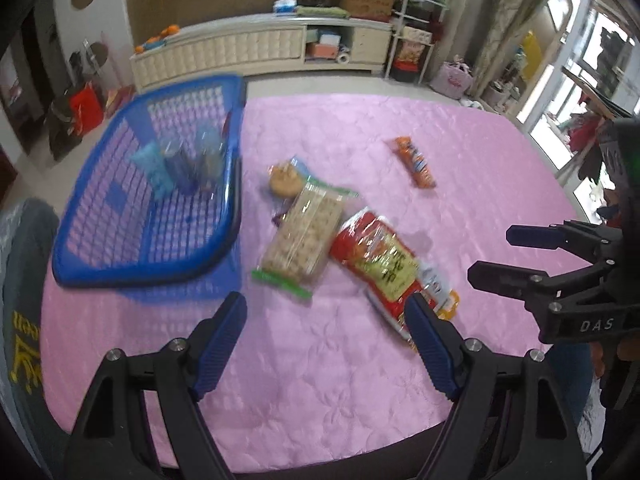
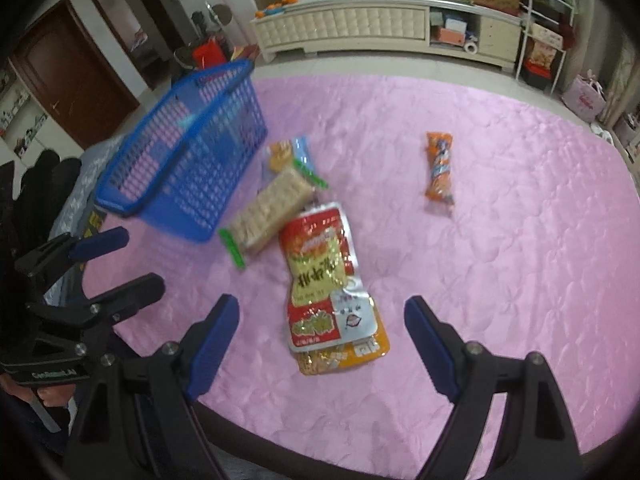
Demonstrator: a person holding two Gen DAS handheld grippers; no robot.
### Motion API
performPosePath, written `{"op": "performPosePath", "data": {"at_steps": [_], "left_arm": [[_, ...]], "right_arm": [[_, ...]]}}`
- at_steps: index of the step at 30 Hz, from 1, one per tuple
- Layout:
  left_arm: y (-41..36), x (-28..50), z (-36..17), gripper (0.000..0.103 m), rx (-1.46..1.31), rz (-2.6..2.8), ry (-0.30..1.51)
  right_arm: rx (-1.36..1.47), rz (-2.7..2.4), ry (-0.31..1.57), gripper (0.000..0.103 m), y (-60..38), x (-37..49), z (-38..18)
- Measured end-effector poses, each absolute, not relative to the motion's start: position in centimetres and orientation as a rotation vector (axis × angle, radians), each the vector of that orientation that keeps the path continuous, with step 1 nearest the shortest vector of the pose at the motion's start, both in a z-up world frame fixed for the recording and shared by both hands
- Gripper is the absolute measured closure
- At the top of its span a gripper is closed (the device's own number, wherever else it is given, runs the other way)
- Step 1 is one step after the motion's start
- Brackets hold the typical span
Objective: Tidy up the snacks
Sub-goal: 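Withdraw both tools from the basket toward the remaining snacks, then grasp the large red-and-yellow bag with the right tool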
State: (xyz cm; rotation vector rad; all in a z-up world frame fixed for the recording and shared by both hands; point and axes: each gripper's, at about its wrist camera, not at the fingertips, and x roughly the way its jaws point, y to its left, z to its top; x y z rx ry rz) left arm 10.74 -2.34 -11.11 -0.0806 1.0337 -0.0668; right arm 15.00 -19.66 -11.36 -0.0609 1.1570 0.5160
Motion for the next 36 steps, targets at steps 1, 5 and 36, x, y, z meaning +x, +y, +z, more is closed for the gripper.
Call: {"op": "performPosePath", "data": {"at_steps": [1, 5, 36], "left_arm": [[-2.2, 10.5, -11.8, 0.024, -0.082, -0.046, 1.042], [-0.9, 9.8, -13.9, 0.024, -0.170, -0.014, 1.063], [0.8, 10.9, -19.7, 0.024, -0.254, 0.010, 1.123]], "right_arm": [[-0.071, 0.521, 1.160, 0.015, -19.5, 15.0, -11.9], [-0.109, 0.536, 1.191, 0.015, -18.8, 15.5, -14.2], [-0.380, 0.546, 1.293, 0.045, -14.0, 18.0, -20.2]]}}
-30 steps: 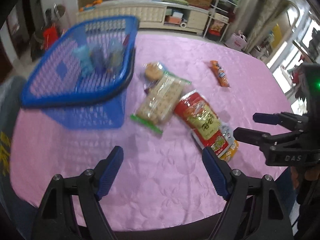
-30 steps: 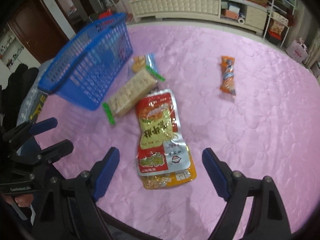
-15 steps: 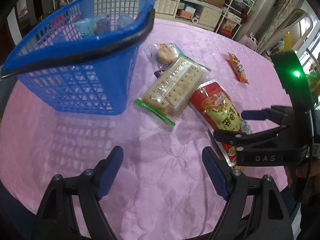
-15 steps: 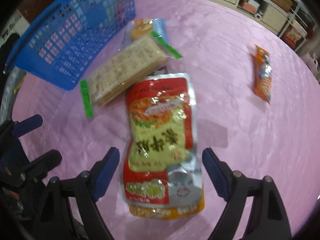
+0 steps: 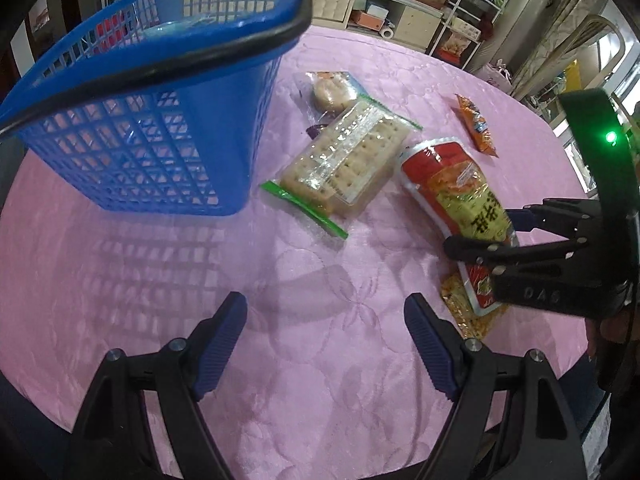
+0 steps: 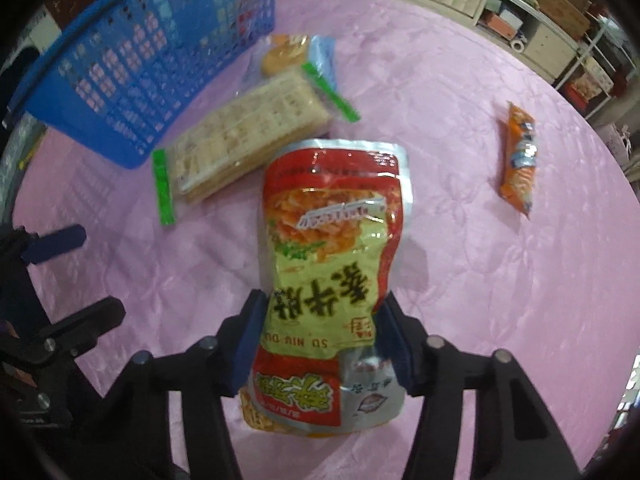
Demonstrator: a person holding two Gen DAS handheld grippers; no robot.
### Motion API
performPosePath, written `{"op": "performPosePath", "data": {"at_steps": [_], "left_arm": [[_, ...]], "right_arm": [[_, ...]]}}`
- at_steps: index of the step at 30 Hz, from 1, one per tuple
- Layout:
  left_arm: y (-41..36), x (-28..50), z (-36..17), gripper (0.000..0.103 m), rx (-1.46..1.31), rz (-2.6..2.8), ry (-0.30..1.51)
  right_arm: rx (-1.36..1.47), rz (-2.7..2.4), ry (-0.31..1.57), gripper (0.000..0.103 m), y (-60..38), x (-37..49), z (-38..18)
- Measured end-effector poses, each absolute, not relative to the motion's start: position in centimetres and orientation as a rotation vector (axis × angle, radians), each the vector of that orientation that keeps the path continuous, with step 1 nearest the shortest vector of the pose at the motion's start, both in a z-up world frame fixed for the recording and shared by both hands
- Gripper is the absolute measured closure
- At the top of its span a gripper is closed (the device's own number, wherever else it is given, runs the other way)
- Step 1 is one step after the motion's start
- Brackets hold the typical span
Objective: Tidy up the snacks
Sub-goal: 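Grasp the large red-and-yellow bag with the right tool, then grasp the small orange chips bag with the left tool while the right tool holds the red-and-yellow bag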
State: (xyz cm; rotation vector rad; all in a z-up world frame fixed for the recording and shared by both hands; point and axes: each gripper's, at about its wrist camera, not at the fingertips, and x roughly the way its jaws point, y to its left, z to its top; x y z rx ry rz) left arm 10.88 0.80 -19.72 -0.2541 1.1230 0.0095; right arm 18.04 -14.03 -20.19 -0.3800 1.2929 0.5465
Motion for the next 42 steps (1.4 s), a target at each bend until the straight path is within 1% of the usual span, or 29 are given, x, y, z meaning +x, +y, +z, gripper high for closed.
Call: {"op": "performPosePath", "data": {"at_steps": [1, 4, 12, 16, 22, 35, 42], "left_arm": [[0.8, 10.7, -19.5, 0.024, -0.252, 0.008, 1.118], [0.3, 10.3, -18.6, 0.024, -0.240, -0.006, 1.102], [-1.8, 9.8, -16.7, 0.024, -0.139, -0.085, 1.065], [-3.3, 10.2, -16.5, 0.024, -0.093, -0.156, 1.068], [-6.2, 11.6, -17.7, 0.024, 0.054, -0.274, 1.113], [-12.5, 16.1, -22.0, 0.024, 0.243, -0.448, 1.253], [-15.6, 17.9, -22.3, 0.023, 0.291, -0.461, 1.272]], "right_arm": [[-0.354, 0.549, 1.289, 0.048, -14.6, 18.0, -19.7], [-0.293, 0.557, 1.280, 0.051, -16.0, 17.8, -18.5], [-0.208, 0.551, 1.203, 0.053, -19.1, 16.0, -14.6], [-0.189, 0.542, 1.191, 0.053, -20.8, 15.6, -13.8], [-0.147, 0.505, 1.215, 0.053, -23.1, 15.3, -15.0], [-0.005, 0.457, 1.259, 0.052, -28.7, 14.7, -17.6], [0.071, 0.418, 1.268, 0.052, -31.9, 15.3, -18.2]]}}
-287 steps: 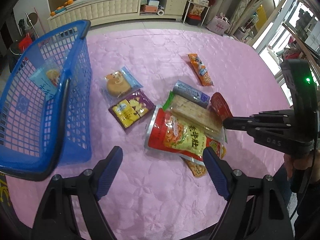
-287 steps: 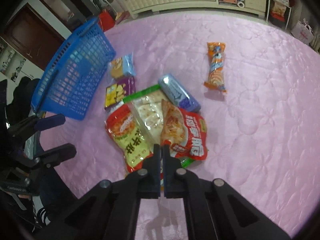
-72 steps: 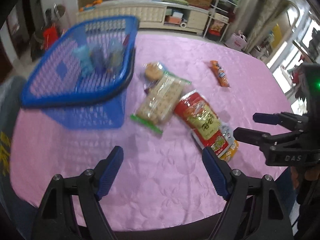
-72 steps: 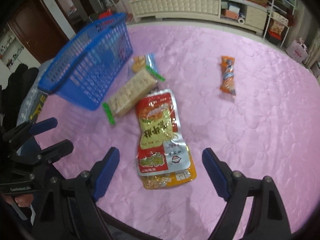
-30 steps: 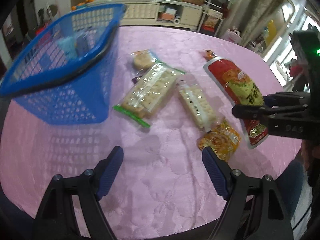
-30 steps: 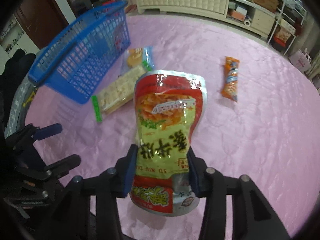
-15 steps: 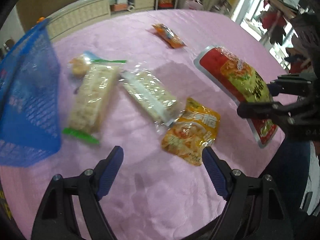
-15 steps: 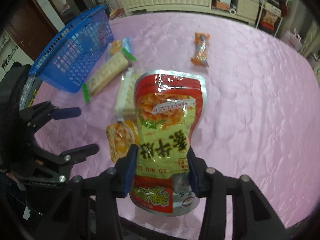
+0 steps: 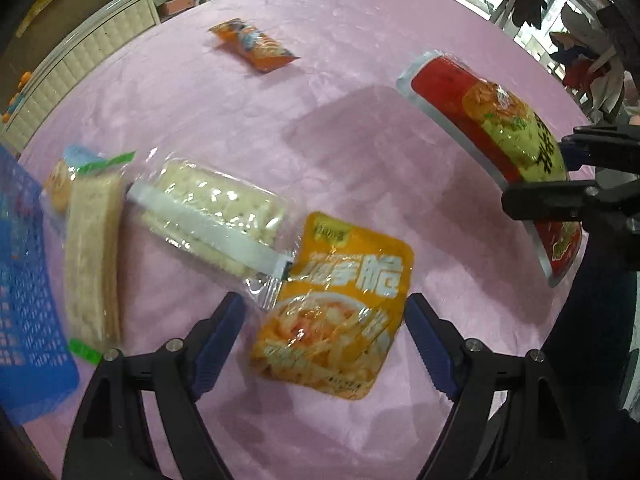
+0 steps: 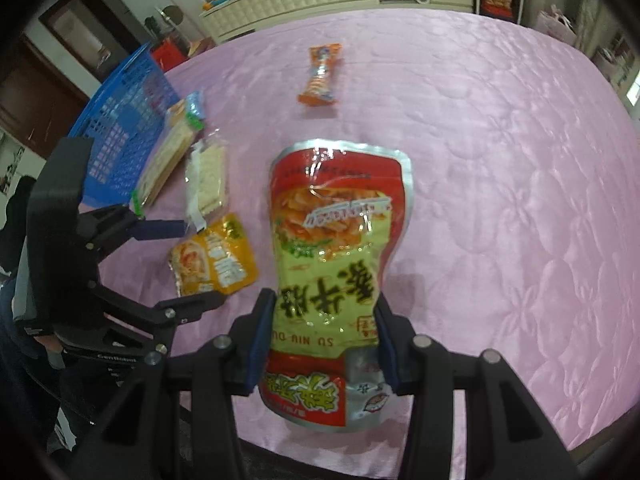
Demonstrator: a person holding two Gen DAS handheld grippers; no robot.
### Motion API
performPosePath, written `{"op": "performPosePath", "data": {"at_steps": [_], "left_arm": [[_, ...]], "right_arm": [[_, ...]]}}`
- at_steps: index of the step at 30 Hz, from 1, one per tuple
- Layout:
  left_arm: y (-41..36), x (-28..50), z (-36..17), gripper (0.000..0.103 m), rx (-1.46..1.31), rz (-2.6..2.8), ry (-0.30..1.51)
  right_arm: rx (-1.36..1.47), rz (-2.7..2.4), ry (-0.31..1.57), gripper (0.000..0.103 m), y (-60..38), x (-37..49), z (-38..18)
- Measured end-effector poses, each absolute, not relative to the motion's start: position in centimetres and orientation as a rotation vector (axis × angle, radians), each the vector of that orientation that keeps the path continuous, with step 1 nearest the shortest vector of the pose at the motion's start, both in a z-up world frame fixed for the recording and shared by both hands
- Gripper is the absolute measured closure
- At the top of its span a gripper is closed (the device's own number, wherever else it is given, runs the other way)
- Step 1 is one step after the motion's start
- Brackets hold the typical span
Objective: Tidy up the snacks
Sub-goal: 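Grasp the small orange chips bag with the left tool while the right tool holds the red-and-yellow bag, then carry both bags over the blue basket and open both tools to drop them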
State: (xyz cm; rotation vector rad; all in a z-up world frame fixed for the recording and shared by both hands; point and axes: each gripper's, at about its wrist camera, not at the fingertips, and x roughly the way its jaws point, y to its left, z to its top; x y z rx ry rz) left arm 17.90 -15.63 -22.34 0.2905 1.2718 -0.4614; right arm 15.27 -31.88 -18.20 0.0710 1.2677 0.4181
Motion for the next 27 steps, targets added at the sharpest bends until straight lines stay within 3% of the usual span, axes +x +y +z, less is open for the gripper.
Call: {"op": "performPosePath", "data": {"at_steps": [5, 10, 11, 14, 20, 27], "left_arm": [[-18.3, 17.3, -22.4, 0.026, 0.358, -0.497, 1.272], [-18.9, 17.0, -21.8, 0.049, 0.364, -0.507, 1.276], [-18.7, 17.2, -21.6, 0.064, 0.345, -0.500, 1.279], [-17.6, 17.6, -21.1, 0.085, 0.309, -0.482, 1.292], [-15.7, 16.9, -20.3, 0.092, 0.247, -0.461, 1.275], [-12.8, 15.6, -17.0, 0.093, 0.180, -0.431, 1.213]], "right_arm": [[0.116, 0.423, 1.265, 0.052, -32.8, 15.2, -18.2], [0.142, 0.428, 1.271, 0.052, -33.2, 14.9, -18.6], [0.147, 0.431, 1.273, 0.051, -33.2, 14.9, -18.7], [0.151, 0.436, 1.276, 0.051, -32.9, 14.7, -18.9], [0.137, 0.459, 1.291, 0.051, -31.0, 14.2, -18.9], [0.084, 0.476, 1.254, 0.051, -28.7, 14.0, -16.3]]}}
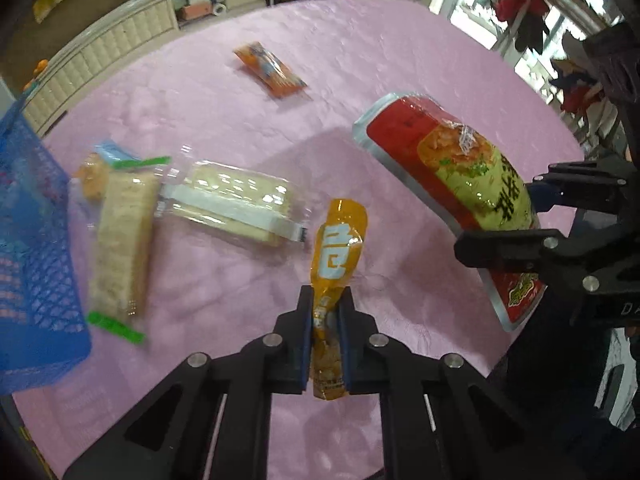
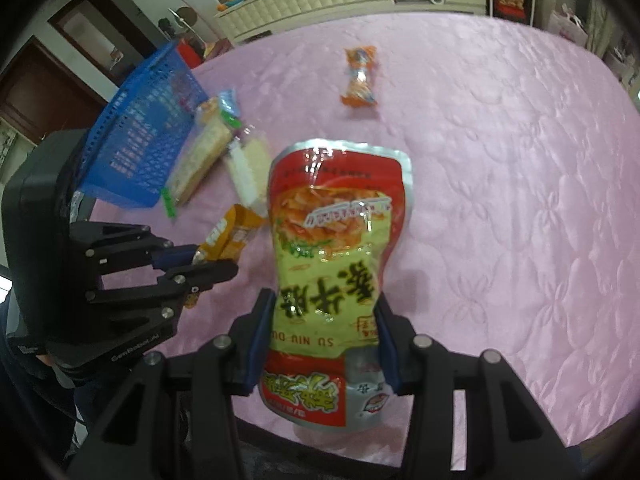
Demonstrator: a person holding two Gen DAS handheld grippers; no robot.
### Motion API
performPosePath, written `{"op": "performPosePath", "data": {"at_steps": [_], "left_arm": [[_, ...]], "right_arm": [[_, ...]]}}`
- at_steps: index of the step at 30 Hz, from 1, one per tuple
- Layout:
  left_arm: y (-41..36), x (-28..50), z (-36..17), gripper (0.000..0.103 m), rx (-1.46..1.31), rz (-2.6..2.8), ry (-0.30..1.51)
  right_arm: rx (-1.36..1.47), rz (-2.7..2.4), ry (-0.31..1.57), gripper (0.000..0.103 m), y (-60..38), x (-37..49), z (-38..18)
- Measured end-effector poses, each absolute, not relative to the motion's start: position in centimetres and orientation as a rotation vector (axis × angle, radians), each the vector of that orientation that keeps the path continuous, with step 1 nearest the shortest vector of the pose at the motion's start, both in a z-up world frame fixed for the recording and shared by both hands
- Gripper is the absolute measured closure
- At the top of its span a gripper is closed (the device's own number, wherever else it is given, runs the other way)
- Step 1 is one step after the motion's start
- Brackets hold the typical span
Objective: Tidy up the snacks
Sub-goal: 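Carry both bags over the blue basket and open both tools to drop them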
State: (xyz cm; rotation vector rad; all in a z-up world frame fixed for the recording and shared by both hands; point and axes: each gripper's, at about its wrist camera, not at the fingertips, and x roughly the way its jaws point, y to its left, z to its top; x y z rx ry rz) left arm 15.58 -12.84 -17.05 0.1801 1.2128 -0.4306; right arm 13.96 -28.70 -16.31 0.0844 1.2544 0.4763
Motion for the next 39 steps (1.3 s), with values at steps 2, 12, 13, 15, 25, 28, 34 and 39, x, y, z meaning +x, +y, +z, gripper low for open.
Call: {"op": "performPosePath", "data": {"at_steps": [2, 12, 13, 15, 25, 28, 34, 39], "left_arm": [[-11.7, 15.2, -15.8, 0.093, 0.152, -0.417, 1.190], [-3.1, 13.0, -7.6, 0.093, 0.071, -0.301, 1.036], [-2.2, 12.3, -6.8, 0.093, 0.065, -0.294, 1.024], [-1.6, 12.0, -5.6, 0.093, 0.064, -0.280, 0.995], [6.4, 11.8, -1.3, 0.093, 0.061, -0.171, 0.918], [7.6, 12.5, -1.2, 0.093, 0.051, -0.141, 0.913], [11.2, 13.4, -0.7, 0.093, 0.025, -0.100, 0.912], [13.6, 14.5, -1.4, 0.092, 0.011, -0.080, 0.926]], "right_arm": [[0.071, 0.481, 1.237, 0.051, -28.0, 14.0, -15.2], [0.006, 0.563, 1.102, 0.052, -21.8, 14.4, -8.2], [0.002, 0.571, 1.093, 0.052, -21.2, 14.4, -7.8], [-0.010, 0.598, 1.072, 0.052, -19.6, 14.6, -6.5], [-0.081, 0.701, 1.002, 0.053, -12.2, 16.2, -2.3], [-0.111, 0.717, 0.995, 0.053, -10.1, 16.5, -1.7], [-0.145, 0.740, 1.013, 0.053, -6.2, 18.2, -1.3], [-0.127, 0.745, 1.063, 0.053, -4.0, 20.3, -2.5]]}}
